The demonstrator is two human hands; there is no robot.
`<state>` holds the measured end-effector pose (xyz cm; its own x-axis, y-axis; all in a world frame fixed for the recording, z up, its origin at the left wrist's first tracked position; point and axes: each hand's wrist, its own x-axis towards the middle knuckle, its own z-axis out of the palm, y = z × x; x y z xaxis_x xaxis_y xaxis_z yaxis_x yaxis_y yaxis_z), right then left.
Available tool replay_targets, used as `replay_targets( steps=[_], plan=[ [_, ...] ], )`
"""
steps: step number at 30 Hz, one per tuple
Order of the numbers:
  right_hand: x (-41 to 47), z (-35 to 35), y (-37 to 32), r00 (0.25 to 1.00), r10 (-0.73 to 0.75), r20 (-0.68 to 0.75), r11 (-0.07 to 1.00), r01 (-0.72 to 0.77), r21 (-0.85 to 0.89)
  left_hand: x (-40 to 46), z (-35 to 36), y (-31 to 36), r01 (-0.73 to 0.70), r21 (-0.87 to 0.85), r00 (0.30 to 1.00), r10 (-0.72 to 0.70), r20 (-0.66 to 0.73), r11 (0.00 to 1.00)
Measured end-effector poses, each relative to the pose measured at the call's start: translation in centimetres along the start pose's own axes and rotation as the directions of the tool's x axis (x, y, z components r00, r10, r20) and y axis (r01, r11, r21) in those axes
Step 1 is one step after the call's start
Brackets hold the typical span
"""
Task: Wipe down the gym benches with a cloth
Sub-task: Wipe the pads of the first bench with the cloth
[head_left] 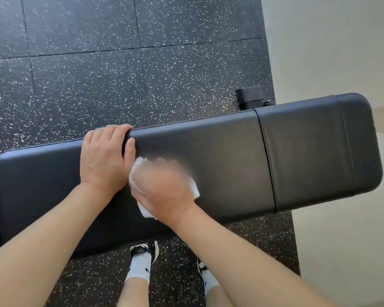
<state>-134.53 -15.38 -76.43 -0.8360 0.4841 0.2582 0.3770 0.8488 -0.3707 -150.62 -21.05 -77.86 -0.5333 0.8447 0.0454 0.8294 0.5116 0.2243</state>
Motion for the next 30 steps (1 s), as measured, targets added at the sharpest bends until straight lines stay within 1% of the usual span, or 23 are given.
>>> replay_targets(
  steps=[2,4,6,8,11,13,16,18,20,24,27,30],
  plan=[
    [-1.4,-0.3,0.3,0.998,-0.055,0.035,0.998,0.054,0.024,0.0,0.0,0.2,0.007,0.027,1.000,-0.007,0.021,1.000],
    [-3.2,-1.6,1.4,0.977,-0.191,0.091,0.980,0.184,0.079,-0.2,-0.2,0.6,0.035,0.055,0.999,-0.036,0.027,0.998],
    [-5.3,-3.5,3.6,0.947,-0.300,0.118,0.951,0.288,0.109,-0.5,-0.5,1.4,0.107,0.077,0.994,-0.109,0.017,0.991],
    [-6.7,-5.9,7.8,0.942,-0.308,0.131,0.951,0.301,0.070,-0.7,-0.8,2.3,0.192,0.099,0.981,-0.194,0.016,0.976],
    [-7.8,-9.6,15.3,0.977,-0.180,0.114,0.979,0.189,-0.075,-0.9,-0.9,2.7,0.231,0.107,0.972,-0.234,0.011,0.967],
    [-8.0,-10.7,17.6,0.995,-0.058,0.081,0.991,0.067,-0.118,-0.9,-0.7,2.5,0.235,0.093,0.972,-0.235,-0.009,0.968],
    [-8.3,-9.7,16.6,0.994,0.106,0.000,0.977,-0.104,-0.186,-1.0,-0.4,2.0,0.227,0.076,0.974,-0.227,-0.015,0.971],
    [-8.4,-8.5,15.4,0.972,0.229,-0.059,0.943,-0.236,-0.235,-0.9,-0.5,1.8,0.215,0.052,0.976,-0.216,0.011,0.975],
    [-8.1,-7.7,14.5,0.944,0.310,-0.110,0.915,-0.328,-0.234,-0.9,-0.9,1.1,0.181,0.022,0.983,-0.182,0.030,0.983],
    [-6.3,-6.4,12.7,0.921,0.361,-0.145,0.892,-0.386,-0.233,-3.0,-2.1,-1.5,0.043,-0.041,0.997,-0.041,0.069,0.998],
    [-2.7,-4.4,9.7,0.905,0.394,-0.162,0.879,-0.423,-0.221,-5.8,-3.6,-4.8,0.050,-0.060,0.996,-0.045,0.074,0.997],
    [2.9,-0.7,4.2,0.923,0.351,-0.155,0.902,-0.378,-0.210,-9.1,-5.5,-8.8,0.077,-0.075,0.993,-0.070,0.094,0.994]
  ],
)
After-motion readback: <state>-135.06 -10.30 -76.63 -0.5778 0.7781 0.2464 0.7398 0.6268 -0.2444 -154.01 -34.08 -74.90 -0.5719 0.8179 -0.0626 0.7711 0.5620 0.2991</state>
